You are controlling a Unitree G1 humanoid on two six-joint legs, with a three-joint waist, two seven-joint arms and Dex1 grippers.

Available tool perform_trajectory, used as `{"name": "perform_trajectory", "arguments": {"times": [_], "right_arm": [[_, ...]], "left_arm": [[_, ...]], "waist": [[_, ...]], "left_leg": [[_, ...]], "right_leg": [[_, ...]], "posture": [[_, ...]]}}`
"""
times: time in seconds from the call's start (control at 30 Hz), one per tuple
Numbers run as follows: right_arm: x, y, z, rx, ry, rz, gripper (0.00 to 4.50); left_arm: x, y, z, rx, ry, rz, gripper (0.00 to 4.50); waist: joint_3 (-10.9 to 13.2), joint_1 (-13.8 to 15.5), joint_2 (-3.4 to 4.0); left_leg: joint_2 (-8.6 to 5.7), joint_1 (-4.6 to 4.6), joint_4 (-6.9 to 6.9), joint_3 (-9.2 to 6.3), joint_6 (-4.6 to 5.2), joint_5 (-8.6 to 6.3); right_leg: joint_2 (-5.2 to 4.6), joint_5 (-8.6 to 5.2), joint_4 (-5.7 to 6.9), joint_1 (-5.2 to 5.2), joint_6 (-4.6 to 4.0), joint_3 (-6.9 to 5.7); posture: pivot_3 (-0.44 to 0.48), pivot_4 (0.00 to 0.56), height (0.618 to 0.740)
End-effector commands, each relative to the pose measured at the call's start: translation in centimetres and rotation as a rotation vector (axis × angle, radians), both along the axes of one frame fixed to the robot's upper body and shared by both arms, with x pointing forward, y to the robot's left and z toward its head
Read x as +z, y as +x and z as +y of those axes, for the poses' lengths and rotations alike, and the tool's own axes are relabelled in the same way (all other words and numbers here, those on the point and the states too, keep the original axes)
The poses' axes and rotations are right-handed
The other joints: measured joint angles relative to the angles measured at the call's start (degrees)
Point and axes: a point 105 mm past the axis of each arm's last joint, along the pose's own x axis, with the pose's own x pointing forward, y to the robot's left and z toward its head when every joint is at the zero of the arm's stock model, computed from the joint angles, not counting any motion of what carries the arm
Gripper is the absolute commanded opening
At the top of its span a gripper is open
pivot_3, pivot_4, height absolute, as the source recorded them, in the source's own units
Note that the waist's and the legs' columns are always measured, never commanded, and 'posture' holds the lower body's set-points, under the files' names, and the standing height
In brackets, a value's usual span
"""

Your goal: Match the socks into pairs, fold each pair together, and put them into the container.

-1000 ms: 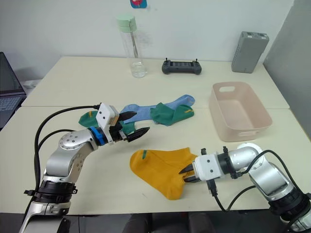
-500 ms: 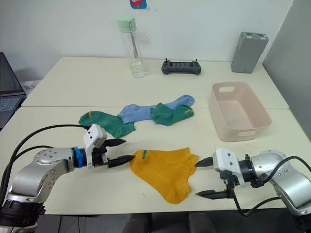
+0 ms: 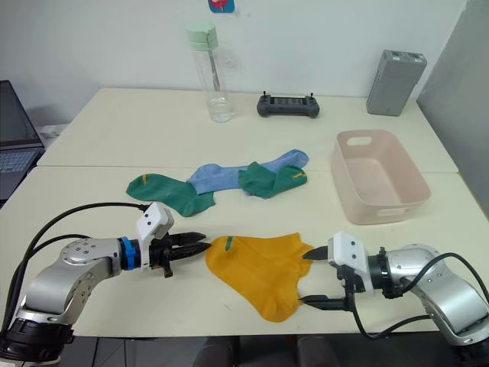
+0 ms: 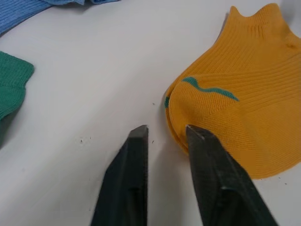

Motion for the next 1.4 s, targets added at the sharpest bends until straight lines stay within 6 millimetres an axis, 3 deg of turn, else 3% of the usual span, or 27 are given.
{"name": "perform_trajectory", "arguments": {"times": [0.03,0.57,0.67,0.77,1.27,1.4], "right_arm": [[0.6,0.0,0.1,0.016,0.010,-0.028,4.50],[0.8,0.5,0.3,0.017,0.011,-0.049,4.50],[1.0,0.6,0.4,0.019,0.012,-0.054,4.50],[1.1,0.7,0.5,0.019,0.013,-0.060,4.50],[1.3,0.9,0.4,0.006,0.010,-0.074,4.50],[1.1,0.9,0.4,0.006,0.008,-0.073,4.50]], "left_arm": [[0.4,0.1,-0.3,-0.019,-0.001,-0.021,0.01],[2.1,0.8,-0.6,-0.030,-0.025,-0.077,0.01],[1.9,0.8,-0.7,-0.039,-0.013,-0.072,0.55],[1.5,1.0,-0.8,-0.036,0.001,-0.063,1.40],[0.9,0.5,-1.6,-0.092,0.013,-0.039,1.40],[1.3,0.4,-1.9,-0.100,-0.007,-0.044,0.55]], "waist": [[0.0,0.0,0.00],[0.0,0.0,0.00],[0.0,0.0,0.00],[0.0,0.0,0.00],[0.0,0.0,0.00],[0.0,0.0,0.00]], "left_leg": [[0.00,0.00,0.01,0.00,0.00,0.00],[0.00,0.00,0.04,0.00,0.00,0.00],[0.00,0.00,0.04,0.00,0.00,0.00],[0.00,0.00,0.04,0.00,0.00,0.00],[0.00,0.00,0.04,0.00,0.00,0.00],[0.00,0.00,0.04,0.00,0.00,0.00]], "right_leg": [[0.00,0.00,0.00,0.00,-0.01,0.01],[0.00,0.06,0.00,0.01,0.10,0.00],[0.00,0.07,0.01,0.01,0.13,0.01],[0.00,0.07,0.01,0.01,0.12,0.00],[0.01,0.11,0.02,0.02,0.20,0.00],[0.01,0.11,0.02,0.02,0.20,0.00]], "posture": [[0.000,0.150,0.740],[0.000,0.150,0.740],[0.000,0.150,0.740],[0.000,0.150,0.740],[0.000,0.150,0.740],[0.000,0.150,0.740]]}}
